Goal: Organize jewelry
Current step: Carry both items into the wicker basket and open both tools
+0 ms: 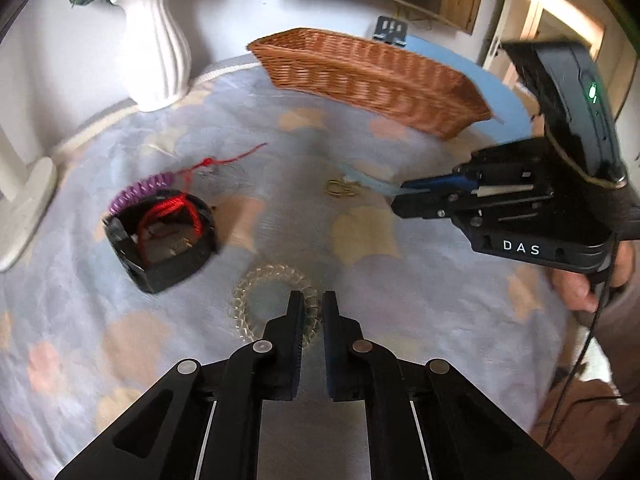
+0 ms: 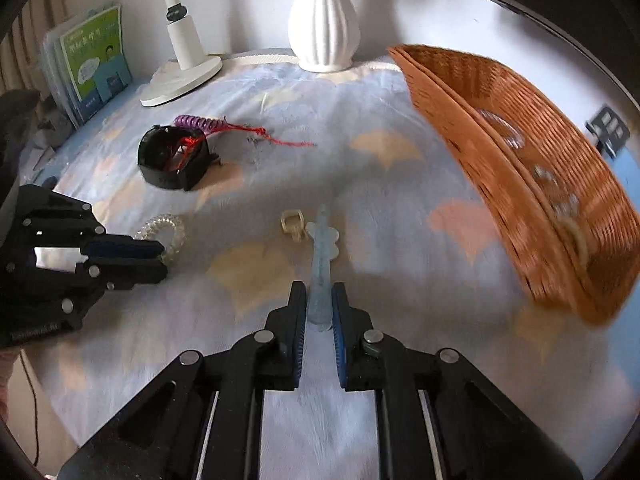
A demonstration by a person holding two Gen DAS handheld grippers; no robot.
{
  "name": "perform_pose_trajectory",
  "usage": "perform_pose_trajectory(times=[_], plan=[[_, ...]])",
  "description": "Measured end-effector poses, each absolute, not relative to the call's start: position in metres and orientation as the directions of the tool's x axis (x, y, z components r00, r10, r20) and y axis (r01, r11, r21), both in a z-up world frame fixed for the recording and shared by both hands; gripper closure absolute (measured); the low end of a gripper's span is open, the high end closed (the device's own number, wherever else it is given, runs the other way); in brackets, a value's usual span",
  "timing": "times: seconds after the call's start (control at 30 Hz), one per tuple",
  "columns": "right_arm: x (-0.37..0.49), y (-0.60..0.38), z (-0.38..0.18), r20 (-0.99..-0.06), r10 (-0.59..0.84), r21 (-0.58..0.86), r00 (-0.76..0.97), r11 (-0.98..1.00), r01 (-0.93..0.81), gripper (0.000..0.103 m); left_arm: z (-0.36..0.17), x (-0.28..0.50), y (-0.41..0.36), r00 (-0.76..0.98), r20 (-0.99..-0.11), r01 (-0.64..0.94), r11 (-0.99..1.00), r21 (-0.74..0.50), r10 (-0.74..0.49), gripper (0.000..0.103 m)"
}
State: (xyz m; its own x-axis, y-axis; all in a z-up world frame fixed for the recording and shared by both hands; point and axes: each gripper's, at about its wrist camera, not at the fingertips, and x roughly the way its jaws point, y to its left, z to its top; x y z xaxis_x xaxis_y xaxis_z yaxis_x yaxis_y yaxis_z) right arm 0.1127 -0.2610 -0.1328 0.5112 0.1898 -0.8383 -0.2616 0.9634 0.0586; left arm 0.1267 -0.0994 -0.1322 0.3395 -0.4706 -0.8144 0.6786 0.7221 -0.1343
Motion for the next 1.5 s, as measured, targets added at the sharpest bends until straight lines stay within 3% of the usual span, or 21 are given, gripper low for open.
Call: perform_pose_trajectory(times=[0.27,0.57,0.87,1.13,1.5], plan=[[0.063,-0.291,-0.121,-0.826,0.237,0.138,0.511,0.965,-0.224,0.089,-0.117,0.102,-0.097,0.324,-0.774,0.699,0.689,-0.192,-0.544,0.094],[0.035,-0.319,-0.065,-0.749,0.286,0.204,0.597,0.958,-0.204,0.089,-0.064,0.096,-0.116,0.387,-0.705,0.735,0.661,-0.153,-0.594,0.094],[0.085,-0.369,-0.014,-0.712,0.159,0.118,0.684,0.987,-0.107,0.089,0.011,0.158,-0.172,0.458,-0.629,0.738,0.663,-0.124,-0.628,0.094],[0.192,-0.424,-0.023,-0.765,0.152,0.159,0.626,0.986,-0.045,0.089,0.014,0.261,-0.247,0.450,-0.702,0.656,0.738,-0.160,-0.552,0.094],[0.273,-0.454,-0.071,-0.841,0.197,0.197,0.504,0.979,-0.054,0.089,-0.063,0.342,-0.310,0.352,-0.818,0.601,0.780,-0.175,-0.455,0.094]])
